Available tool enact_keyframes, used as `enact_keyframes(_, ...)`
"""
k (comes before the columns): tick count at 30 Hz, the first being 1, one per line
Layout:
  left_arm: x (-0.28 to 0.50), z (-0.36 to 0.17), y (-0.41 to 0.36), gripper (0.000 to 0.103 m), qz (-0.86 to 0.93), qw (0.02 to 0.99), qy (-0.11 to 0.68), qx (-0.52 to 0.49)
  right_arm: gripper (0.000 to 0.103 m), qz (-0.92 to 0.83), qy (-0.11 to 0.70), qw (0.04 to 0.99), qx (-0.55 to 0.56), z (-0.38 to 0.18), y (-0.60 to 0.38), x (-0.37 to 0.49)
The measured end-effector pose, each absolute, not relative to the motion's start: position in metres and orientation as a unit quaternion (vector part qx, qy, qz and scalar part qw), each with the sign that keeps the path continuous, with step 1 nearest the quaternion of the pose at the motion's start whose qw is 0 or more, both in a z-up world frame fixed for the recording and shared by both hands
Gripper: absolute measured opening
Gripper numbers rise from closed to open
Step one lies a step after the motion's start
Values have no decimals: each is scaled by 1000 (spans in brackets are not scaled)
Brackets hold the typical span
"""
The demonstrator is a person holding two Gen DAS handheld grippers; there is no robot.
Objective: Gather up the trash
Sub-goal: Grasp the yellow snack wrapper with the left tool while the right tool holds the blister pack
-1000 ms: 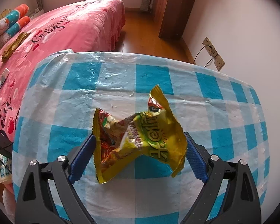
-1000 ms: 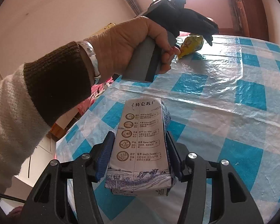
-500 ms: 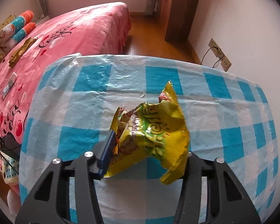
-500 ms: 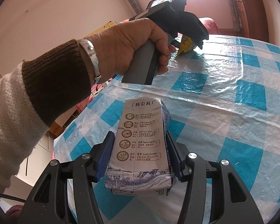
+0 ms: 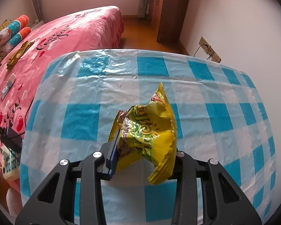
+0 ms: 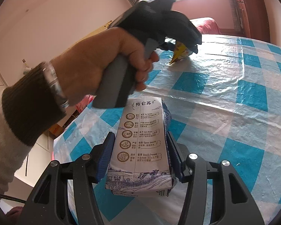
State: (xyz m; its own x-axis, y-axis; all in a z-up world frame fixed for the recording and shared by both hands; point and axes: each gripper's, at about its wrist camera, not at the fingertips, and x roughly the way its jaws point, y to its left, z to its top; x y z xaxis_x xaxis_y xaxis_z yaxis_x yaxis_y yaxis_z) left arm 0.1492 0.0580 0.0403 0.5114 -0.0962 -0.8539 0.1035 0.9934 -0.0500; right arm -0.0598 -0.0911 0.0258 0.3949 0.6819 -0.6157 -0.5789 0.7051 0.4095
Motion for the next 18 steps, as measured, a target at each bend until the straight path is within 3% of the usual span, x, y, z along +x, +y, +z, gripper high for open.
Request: enact_keyframes(18,47,52,129,38,-30,883,468,-20,56,383,393,833,65,26,-92,-61)
